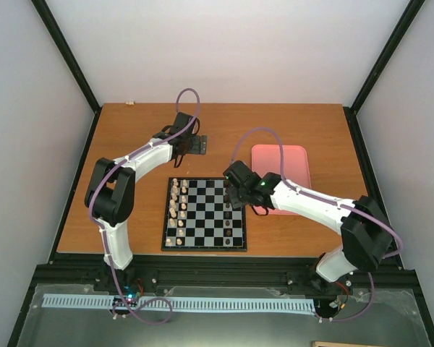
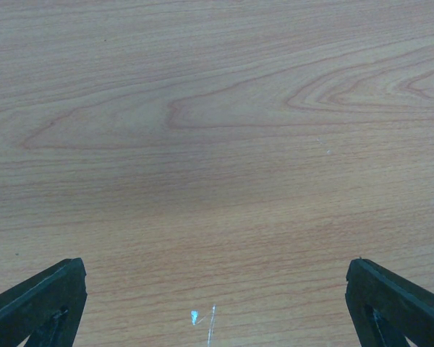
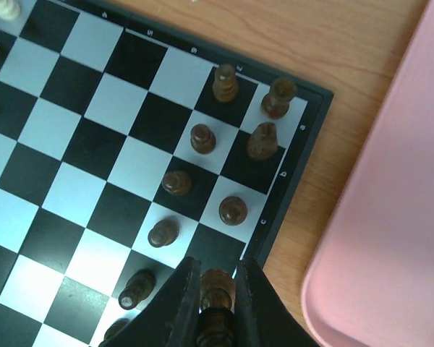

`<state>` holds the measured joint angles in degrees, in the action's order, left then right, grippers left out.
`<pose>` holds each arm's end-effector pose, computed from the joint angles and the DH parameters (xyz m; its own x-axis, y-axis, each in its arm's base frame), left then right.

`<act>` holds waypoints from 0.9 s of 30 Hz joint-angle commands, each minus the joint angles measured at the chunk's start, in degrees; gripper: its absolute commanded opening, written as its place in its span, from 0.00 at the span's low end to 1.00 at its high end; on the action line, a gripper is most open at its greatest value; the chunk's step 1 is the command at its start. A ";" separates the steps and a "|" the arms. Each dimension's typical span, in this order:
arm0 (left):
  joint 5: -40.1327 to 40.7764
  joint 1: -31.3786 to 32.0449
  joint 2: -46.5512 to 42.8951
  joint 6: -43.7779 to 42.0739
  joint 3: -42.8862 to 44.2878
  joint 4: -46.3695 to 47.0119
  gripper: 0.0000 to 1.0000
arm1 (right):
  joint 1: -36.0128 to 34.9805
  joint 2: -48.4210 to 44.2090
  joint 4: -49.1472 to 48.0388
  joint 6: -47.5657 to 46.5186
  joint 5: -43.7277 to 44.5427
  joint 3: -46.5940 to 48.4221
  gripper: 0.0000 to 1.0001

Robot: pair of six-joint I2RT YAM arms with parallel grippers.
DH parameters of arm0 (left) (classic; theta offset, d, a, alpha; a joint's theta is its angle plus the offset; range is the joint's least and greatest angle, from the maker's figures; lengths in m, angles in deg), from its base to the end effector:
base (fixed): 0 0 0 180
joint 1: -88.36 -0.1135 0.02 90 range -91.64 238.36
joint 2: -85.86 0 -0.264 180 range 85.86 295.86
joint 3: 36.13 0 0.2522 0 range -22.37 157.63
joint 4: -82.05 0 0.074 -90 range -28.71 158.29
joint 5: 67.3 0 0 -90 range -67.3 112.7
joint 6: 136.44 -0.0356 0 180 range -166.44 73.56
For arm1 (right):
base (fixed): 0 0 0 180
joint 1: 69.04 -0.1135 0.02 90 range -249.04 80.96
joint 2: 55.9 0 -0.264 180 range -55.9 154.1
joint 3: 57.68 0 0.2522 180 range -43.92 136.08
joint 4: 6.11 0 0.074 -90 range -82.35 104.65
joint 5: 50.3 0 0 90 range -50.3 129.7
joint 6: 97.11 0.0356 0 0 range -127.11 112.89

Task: Set up the chess pieces on the board
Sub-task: Place the chess piece on the chessboard.

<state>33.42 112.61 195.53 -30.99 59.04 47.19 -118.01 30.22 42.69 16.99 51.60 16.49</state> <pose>0.3893 -0.1681 0.2163 -0.7449 0.0485 -0.6654 0.0982 0.9945 -0.0375 0.2038 0.2230 0.2297 -0.7972 -0.3075 -0.5195 -0.3796 0.9245 0.0353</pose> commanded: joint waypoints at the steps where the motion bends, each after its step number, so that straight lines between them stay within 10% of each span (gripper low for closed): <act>1: 0.54 -0.27 0.16 0.64 2.20 -0.55 1.00 | -1.16 1.39 1.30 1.58 0.63 0.51 0.07; 27: 0.79 -0.26 0.49 0.55 2.25 -0.52 1.00 | -1.65 7.56 -4.88 2.59 0.99 -1.68 0.08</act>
<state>33.68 112.61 195.53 -30.99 59.04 47.19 -119.08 36.56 39.20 18.89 51.56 14.39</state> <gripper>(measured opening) 0.998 0.129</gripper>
